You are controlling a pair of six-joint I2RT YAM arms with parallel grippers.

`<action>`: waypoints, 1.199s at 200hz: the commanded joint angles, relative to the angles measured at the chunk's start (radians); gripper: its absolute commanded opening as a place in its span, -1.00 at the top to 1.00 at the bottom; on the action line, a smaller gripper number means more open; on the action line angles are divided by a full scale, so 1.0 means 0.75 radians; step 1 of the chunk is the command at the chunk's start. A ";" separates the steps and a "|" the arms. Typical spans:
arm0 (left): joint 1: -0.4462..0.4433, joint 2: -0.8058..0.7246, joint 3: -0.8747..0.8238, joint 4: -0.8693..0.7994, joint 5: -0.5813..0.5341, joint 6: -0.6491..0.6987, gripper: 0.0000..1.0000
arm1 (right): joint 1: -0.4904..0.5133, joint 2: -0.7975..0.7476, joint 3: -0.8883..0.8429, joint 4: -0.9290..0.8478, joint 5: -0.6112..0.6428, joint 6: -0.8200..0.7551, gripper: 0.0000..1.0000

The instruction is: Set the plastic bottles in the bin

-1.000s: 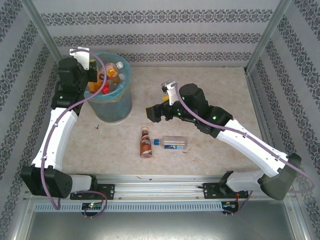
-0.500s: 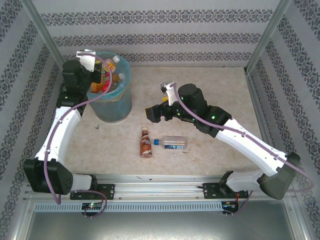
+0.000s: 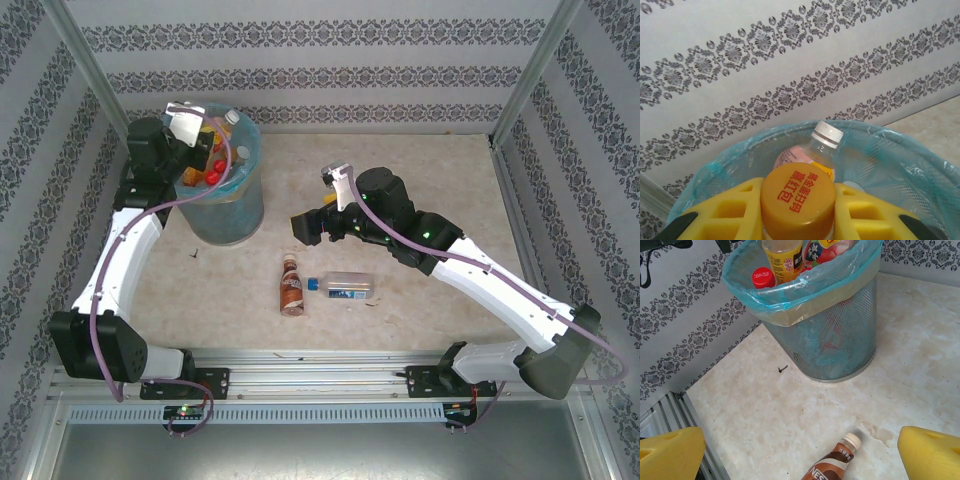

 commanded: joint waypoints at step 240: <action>-0.181 0.082 0.094 -0.309 0.273 -0.232 0.11 | 0.005 0.065 0.060 0.030 -0.026 0.082 -0.96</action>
